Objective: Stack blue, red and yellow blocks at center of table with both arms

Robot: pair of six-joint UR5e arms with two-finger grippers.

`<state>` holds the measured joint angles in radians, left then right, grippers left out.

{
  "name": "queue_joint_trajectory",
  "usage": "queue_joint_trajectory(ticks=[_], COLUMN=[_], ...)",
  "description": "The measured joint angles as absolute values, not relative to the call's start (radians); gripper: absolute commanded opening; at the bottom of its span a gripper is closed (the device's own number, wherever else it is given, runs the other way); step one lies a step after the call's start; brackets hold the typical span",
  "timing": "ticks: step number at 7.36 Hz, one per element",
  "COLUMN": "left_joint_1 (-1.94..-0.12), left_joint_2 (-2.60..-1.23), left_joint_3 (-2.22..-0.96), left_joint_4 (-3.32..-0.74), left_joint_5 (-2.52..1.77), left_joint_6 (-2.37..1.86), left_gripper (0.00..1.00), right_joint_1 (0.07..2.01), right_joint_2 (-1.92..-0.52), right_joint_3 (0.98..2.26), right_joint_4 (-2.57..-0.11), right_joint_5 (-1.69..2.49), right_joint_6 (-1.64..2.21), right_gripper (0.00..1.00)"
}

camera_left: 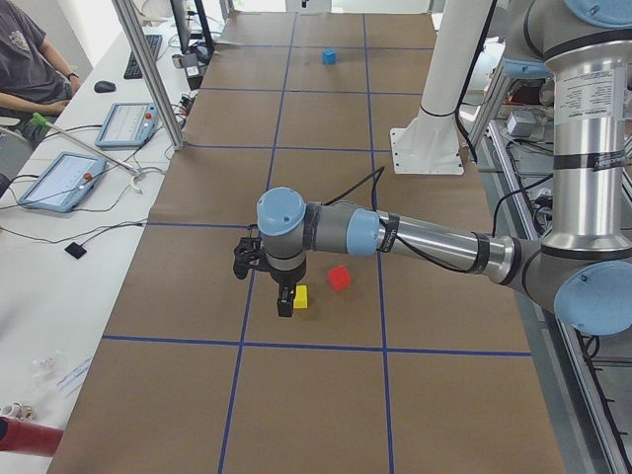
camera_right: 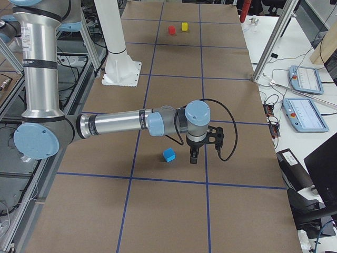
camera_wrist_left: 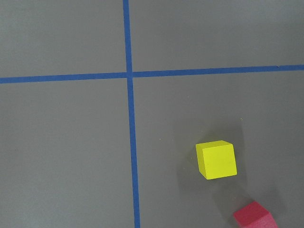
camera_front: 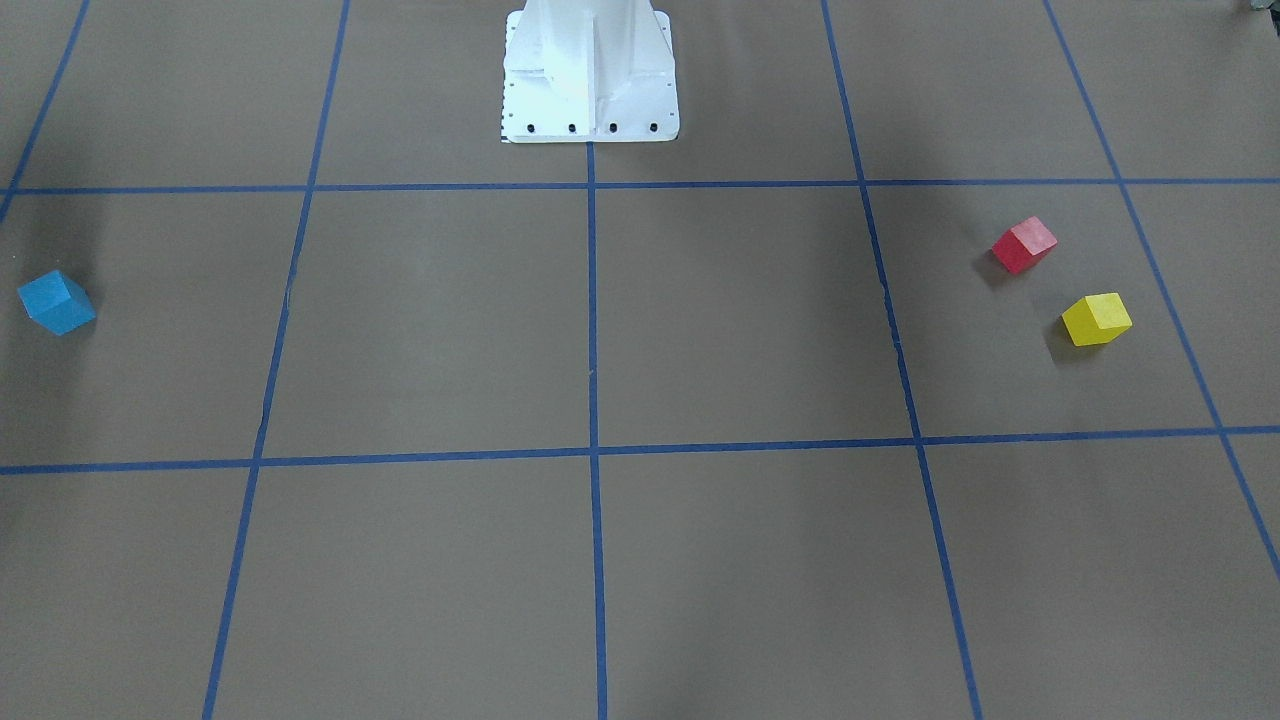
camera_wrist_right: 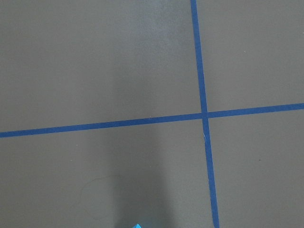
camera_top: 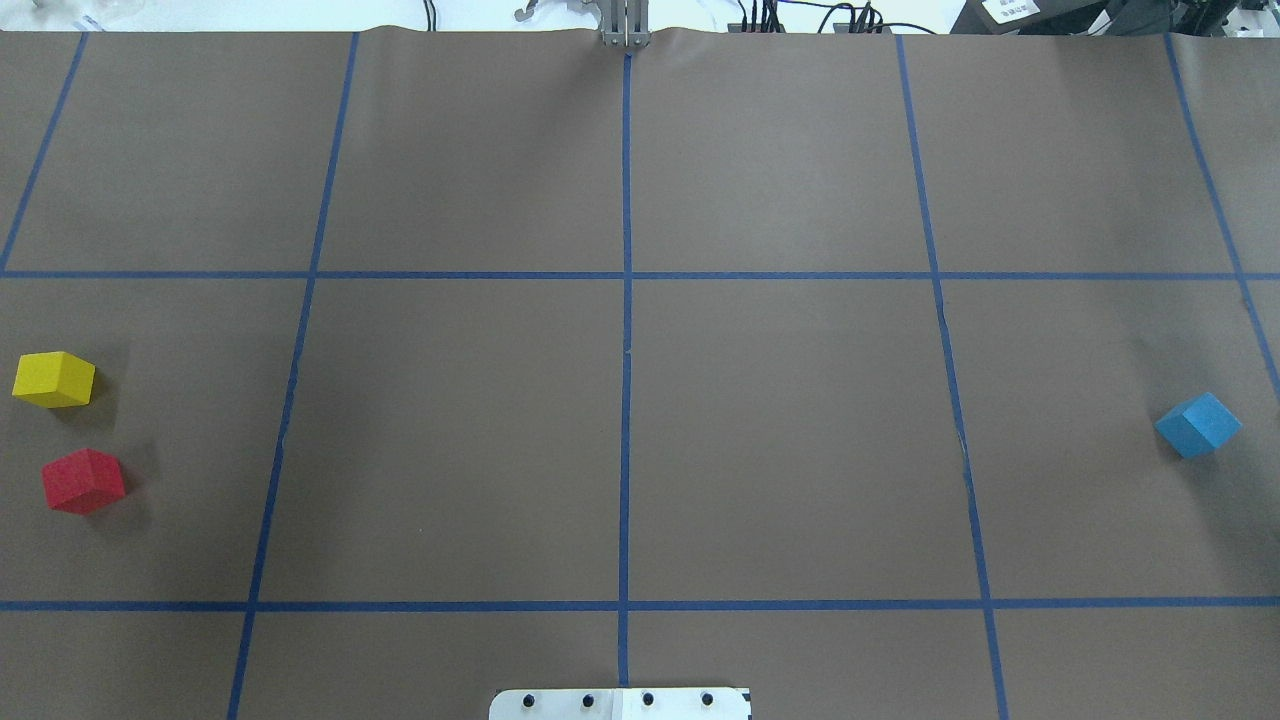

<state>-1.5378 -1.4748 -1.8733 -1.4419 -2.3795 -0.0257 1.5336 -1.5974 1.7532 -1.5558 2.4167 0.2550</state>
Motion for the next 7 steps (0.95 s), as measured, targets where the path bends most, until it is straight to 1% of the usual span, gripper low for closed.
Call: queue_joint_trajectory(ticks=[1,3,5,7], left_joint_1=[-1.537,-1.535,-1.534,-1.534], left_joint_2=[-1.459,-1.424,-1.419,-1.419], left_joint_3=[-1.880,-1.894,-1.897,-1.897], left_joint_4=[-1.448,-1.460,-1.462,-1.477], left_joint_5=[-2.385,-2.400,-2.403,-2.403], left_joint_6=[-0.025,-0.023,-0.022,-0.023], left_gripper=[1.00,1.00,1.00,1.00], right_joint_1=[1.510,1.370,1.218,1.110], right_joint_2=[-1.632,-1.709,-1.750,-1.809], right_joint_3=[1.777,1.815,1.820,1.818], right_joint_4=[-1.525,-1.381,-1.288,-1.180], right_joint_5=[2.417,2.378,2.319,2.212], right_joint_6=[0.255,0.253,0.248,0.169], right_gripper=[1.00,1.00,1.00,1.00])
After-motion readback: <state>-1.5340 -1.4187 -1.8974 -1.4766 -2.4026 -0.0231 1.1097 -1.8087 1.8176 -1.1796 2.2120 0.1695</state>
